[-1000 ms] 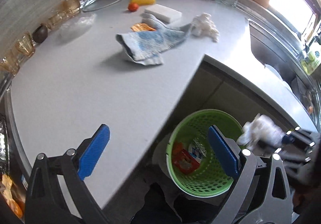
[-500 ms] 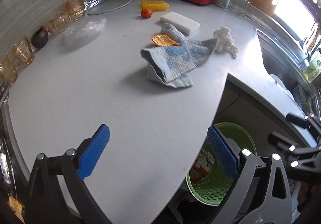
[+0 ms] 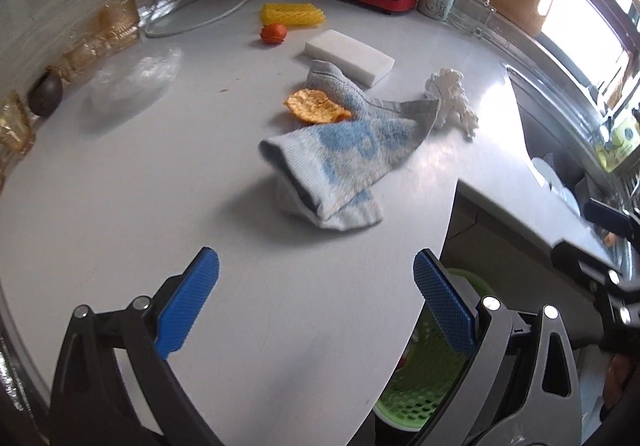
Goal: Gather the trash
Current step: 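Release the crumpled tissue from the right tool into the basket, then grasp the blue-and-white cloth with the left tool while the right tool grasps the dried orange slice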
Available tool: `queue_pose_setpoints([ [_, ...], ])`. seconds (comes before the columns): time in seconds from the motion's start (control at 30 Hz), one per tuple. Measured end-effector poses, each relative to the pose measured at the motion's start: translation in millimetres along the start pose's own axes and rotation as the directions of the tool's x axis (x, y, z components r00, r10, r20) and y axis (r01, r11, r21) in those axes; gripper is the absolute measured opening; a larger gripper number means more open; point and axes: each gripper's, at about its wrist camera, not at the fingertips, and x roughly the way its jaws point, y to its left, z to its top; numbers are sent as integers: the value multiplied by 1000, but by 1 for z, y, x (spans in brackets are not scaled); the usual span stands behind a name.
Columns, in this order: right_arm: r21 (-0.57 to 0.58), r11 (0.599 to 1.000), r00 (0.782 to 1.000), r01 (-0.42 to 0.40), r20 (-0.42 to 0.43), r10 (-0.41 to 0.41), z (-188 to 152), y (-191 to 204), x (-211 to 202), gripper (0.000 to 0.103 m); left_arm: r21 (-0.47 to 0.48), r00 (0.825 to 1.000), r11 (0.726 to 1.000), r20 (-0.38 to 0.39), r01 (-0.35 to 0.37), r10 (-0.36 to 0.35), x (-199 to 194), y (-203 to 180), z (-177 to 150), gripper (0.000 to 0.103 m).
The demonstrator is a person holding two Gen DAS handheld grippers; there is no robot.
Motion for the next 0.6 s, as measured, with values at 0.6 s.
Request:
queue_pose_setpoints([
  [0.6, -371, 879, 948, -299, -13, 317, 115, 12, 46, 81, -364, 995, 928, 28, -78, 95, 40, 14, 26, 94],
])
